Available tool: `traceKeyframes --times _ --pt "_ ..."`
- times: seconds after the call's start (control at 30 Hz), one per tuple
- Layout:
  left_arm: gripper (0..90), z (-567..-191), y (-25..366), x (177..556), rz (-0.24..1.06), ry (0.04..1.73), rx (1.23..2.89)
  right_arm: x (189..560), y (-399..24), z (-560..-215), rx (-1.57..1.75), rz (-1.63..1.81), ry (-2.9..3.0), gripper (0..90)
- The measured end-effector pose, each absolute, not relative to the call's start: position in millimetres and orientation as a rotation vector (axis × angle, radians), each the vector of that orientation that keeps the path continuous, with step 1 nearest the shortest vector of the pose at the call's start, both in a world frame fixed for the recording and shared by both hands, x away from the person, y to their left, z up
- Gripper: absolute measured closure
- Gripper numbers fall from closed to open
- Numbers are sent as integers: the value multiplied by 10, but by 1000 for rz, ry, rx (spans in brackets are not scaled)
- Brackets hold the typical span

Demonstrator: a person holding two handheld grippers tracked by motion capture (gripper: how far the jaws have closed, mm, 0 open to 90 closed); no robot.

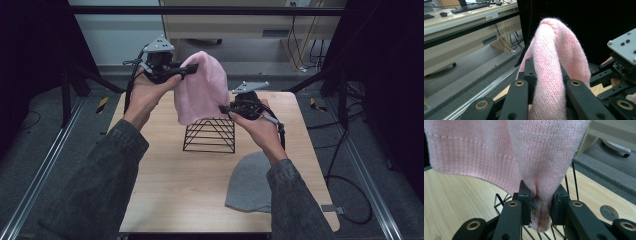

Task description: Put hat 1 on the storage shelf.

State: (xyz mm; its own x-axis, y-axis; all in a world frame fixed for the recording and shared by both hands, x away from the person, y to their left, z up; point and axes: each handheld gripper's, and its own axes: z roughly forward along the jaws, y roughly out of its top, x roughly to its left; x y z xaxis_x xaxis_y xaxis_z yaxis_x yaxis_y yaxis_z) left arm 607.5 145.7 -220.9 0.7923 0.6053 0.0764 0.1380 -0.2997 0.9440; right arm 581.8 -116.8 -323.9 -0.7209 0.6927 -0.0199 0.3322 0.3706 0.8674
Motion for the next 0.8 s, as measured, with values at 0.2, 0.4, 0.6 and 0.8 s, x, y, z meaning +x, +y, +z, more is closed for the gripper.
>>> traceKeyframes --times 0.2,0.4,0.6,0.8 --pt "769 -2286 1420 6134 516 566 1854 5791 -1157 -3276 870 1242 2264 741" --pt "756 -2350 1369 6153 521 552 1862 5769 -1159 -3369 879 1223 2257 738" --pt "756 -2442 1345 6096 517 543 1866 5752 -1190 -3458 877 1190 2266 732" --pt "752 -2567 1350 6024 517 539 1900 5728 -1209 -3599 900 1154 2276 721"
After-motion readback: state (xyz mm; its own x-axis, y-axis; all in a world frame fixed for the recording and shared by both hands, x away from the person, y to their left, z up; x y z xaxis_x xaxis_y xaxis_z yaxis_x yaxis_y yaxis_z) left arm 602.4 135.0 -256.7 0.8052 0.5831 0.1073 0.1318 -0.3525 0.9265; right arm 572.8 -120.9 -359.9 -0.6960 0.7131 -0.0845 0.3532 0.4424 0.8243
